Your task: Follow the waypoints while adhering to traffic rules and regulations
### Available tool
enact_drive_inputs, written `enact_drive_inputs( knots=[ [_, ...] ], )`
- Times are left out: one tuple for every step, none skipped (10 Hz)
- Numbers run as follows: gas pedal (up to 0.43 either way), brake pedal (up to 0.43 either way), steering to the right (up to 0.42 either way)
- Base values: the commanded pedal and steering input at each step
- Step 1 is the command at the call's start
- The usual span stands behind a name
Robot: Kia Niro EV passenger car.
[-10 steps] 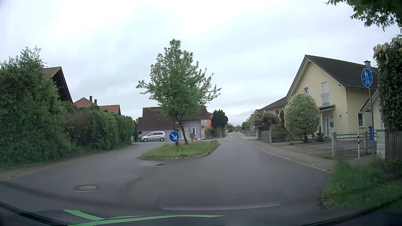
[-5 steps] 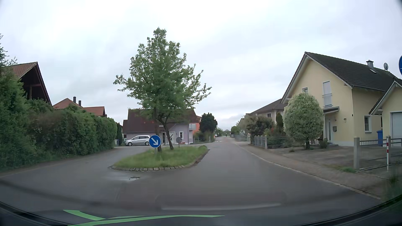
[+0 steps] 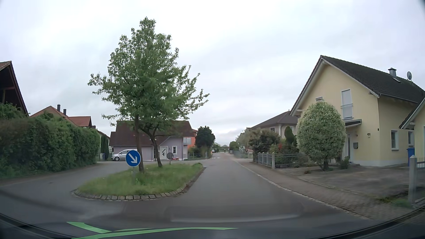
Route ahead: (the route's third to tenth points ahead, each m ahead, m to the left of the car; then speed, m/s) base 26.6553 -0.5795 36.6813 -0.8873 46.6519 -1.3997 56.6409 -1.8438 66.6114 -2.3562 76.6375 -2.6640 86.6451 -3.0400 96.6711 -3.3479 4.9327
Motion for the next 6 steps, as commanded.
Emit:
enact_drive_inputs(
  knots=[
    [0.047,0.000,0.092],
    [0.047,0.000,0.088],
    [0.047,0.000,0.081],
    [0.047,0.000,0.071],
    [0.047,0.000,0.065],
    [0.047,0.000,0.058]
  ],
)
